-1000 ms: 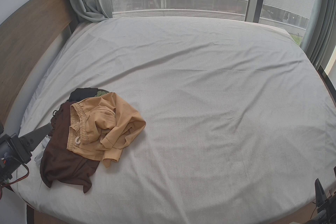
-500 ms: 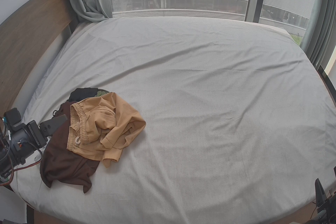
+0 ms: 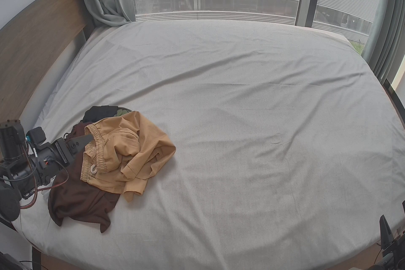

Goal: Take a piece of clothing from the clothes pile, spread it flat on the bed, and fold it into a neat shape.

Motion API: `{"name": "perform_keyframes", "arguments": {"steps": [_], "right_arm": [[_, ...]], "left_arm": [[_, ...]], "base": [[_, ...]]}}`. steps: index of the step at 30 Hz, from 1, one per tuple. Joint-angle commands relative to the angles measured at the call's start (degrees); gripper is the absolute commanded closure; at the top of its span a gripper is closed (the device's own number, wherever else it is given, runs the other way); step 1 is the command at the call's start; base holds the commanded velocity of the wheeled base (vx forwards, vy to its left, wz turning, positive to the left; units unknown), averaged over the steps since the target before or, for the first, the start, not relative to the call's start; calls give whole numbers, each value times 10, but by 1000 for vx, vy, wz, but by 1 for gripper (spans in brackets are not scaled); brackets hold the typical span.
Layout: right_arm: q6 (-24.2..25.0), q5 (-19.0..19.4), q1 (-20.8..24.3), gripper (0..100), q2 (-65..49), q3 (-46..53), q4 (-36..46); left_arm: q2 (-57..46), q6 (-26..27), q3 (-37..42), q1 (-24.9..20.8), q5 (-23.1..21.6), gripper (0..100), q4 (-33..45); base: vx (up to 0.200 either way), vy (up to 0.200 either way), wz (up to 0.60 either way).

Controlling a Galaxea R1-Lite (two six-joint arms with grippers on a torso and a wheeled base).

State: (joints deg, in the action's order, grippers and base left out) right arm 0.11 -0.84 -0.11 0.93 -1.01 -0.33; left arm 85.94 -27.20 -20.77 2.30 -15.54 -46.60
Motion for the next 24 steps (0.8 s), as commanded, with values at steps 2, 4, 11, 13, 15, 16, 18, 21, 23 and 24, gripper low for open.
{"name": "perform_keyframes", "arguments": {"steps": [2, 4, 11, 13, 15, 16, 18, 21, 23, 24], "right_arm": [[0, 1, 0, 0, -8, 10, 0], [1, 1, 0, 0, -8, 10, 0], [0, 0, 0, 0, -8, 10, 0], [0, 0, 0, 0, -8, 10, 0], [0, 1, 0, 0, -8, 10, 0], [0, 0, 0, 0, -8, 10, 0], [0, 1, 0, 0, -8, 10, 0], [1, 1, 0, 0, -8, 10, 0], [1, 1, 0, 0, -8, 10, 0], [1, 1, 0, 0, -8, 10, 0]], "left_arm": [[99, -3, -1, 16, 0, 0, -44], [121, -4, -4, 17, -1, 0, -58], [185, -33, -40, 23, -1, 0, -79], [207, -37, -54, 23, -2, 0, -80], [226, -37, -67, 23, -5, 0, -80], [237, -40, -76, 23, -5, 0, -80], [251, -50, -92, 22, -5, 0, -80], [270, -66, -116, 21, -5, 0, -79], [286, -69, -130, 21, -5, 0, -79], [297, -70, -139, 22, -5, 0, -79]], "base": [[0, 0, 0], [0, 0, 0], [0, 0, 0], [0, 0, 0], [0, 0, 0], [0, 0, 0], [0, 0, 0], [0, 0, 0], [0, 0, 0], [0, 0, 0]]}}
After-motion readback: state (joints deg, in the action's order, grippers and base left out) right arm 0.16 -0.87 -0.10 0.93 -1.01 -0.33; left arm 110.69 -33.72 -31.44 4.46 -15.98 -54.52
